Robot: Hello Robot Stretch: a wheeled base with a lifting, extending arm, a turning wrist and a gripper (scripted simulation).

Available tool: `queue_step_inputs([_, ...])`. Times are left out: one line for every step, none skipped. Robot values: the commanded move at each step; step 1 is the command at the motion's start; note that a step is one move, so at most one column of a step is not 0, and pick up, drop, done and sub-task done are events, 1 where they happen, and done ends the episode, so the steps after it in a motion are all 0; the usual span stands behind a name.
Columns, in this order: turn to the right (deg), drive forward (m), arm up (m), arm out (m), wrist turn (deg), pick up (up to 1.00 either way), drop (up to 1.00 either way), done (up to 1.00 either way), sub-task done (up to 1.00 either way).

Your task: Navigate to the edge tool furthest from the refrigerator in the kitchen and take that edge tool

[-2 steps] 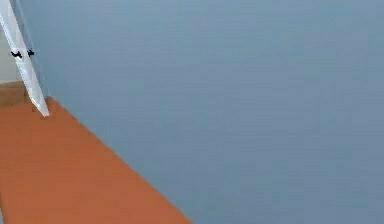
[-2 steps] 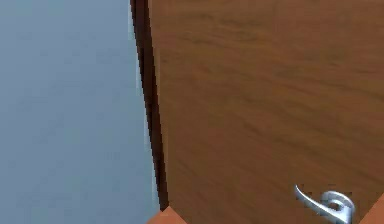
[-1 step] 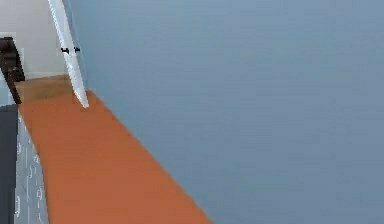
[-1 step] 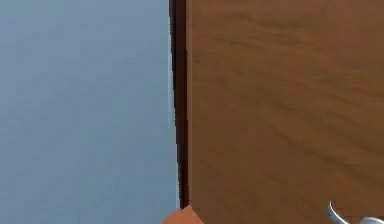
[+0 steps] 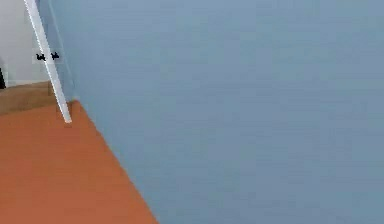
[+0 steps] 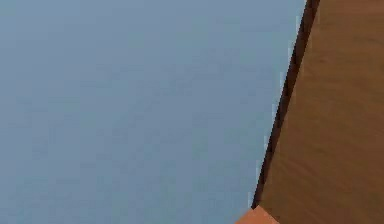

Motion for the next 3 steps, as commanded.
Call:
queue_step_inputs([-36.0,0.00,0.00,0.00,0.0,0.00,0.00,0.00,0.00])
queue_step_inputs([0.0,1.00,0.00,0.00,0.0,0.00,0.00,0.00,0.00])
queue_step_inputs([-3.0,0.00,0.00,0.00,0.0,0.00,0.00,0.00,0.00])
